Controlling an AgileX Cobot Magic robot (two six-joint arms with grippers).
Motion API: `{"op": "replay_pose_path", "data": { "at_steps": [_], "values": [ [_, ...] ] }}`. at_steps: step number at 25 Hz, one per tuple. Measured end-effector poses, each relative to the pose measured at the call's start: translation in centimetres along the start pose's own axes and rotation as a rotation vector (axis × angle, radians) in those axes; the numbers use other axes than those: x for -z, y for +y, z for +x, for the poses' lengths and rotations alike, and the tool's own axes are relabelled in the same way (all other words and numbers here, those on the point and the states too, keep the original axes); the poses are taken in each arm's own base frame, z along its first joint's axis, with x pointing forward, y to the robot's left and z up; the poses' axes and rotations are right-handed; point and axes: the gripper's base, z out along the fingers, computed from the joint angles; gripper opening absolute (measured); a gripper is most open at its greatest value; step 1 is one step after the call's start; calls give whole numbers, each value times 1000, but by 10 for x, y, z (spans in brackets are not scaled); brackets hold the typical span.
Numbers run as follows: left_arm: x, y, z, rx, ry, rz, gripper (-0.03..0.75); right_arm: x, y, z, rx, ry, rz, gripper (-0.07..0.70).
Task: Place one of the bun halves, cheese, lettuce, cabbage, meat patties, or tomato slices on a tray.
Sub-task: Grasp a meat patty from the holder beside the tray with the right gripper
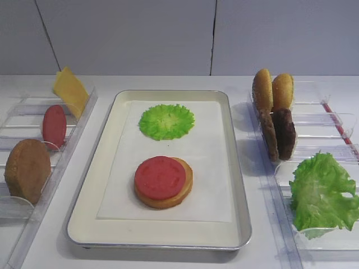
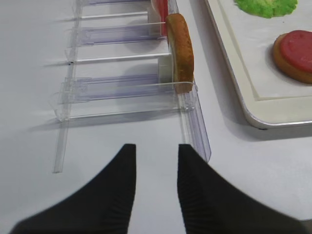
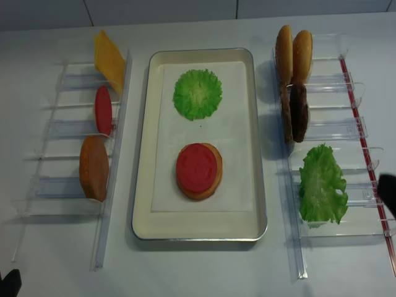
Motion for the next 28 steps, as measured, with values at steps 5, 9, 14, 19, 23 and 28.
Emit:
{"op": "replay_pose_path", "data": {
  "at_steps": [5,9,14,19,23,28],
  "values": [
    [0,0,0,0,0,0,197,-20,4,-32,48,-21,-140,495],
    [0,0,0,0,0,0,196,-41,-4,-63,39,90,-153,495],
    [0,0,0,0,0,0,197,-57,-8,-108,19,192,-130,495],
    [0,0,0,0,0,0,196,-88,15,-128,78,334,-64,495],
    [0,0,0,0,0,0,197,-133,42,-126,96,472,92,495],
    [0,0,0,0,0,0,197,-187,62,-128,75,569,165,495]
  ]
}}
